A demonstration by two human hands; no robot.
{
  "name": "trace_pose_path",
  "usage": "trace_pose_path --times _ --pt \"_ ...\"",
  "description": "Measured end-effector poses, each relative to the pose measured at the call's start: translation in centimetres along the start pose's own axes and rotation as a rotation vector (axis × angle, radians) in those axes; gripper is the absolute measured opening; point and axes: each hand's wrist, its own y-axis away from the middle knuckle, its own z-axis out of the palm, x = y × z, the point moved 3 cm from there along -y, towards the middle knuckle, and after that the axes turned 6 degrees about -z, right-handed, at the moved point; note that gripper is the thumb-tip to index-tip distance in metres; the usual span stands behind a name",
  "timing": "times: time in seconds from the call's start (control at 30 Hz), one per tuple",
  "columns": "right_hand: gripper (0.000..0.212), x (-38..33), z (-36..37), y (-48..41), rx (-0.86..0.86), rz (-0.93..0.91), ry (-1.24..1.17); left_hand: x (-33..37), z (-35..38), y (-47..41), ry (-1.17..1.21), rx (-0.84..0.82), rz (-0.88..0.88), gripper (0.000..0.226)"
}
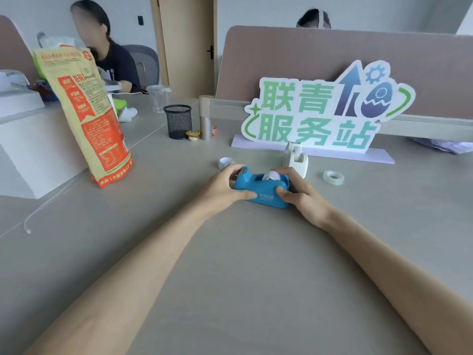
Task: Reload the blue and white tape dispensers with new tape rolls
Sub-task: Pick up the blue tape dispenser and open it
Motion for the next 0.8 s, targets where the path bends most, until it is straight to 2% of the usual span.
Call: trace_pose_path --times 0.1,0.23,0.37,0.53,0.7,0.8 --pt "0.03 -0.4 0.1 0.3 0.014 -0.019 0.083 -0.4 -0.1 0.1 0.052 0.028 -0.001 0.054" --pt "0.018 -1.5 0.4 0.8 0.092 -0.051 0.141 -0.4 0.0 0.8 0.069 0.058 0.007 0.051" --pt "0.019 -2.6 -0.3 0.6 0.162 -0.05 0.227 -0.1 0.1 1.2 0.063 0.027 0.006 0.047" --pt "0.023 -3.9 -0.8 -0.7 0.192 -0.222 0.492 -0.4 0.1 0.9 0.075 0.034 0.012 0.046" --pt "0.02 -4.5 -0.4 -1.4 0.041 -0.353 0.694 -0.9 0.1 0.5 0.065 0.023 0.044 0.046" --pt "0.017 -5.3 -1.0 -1.9 0.037 -0.402 0.755 -0.9 0.2 0.4 0.058 0.023 0.048 0.046"
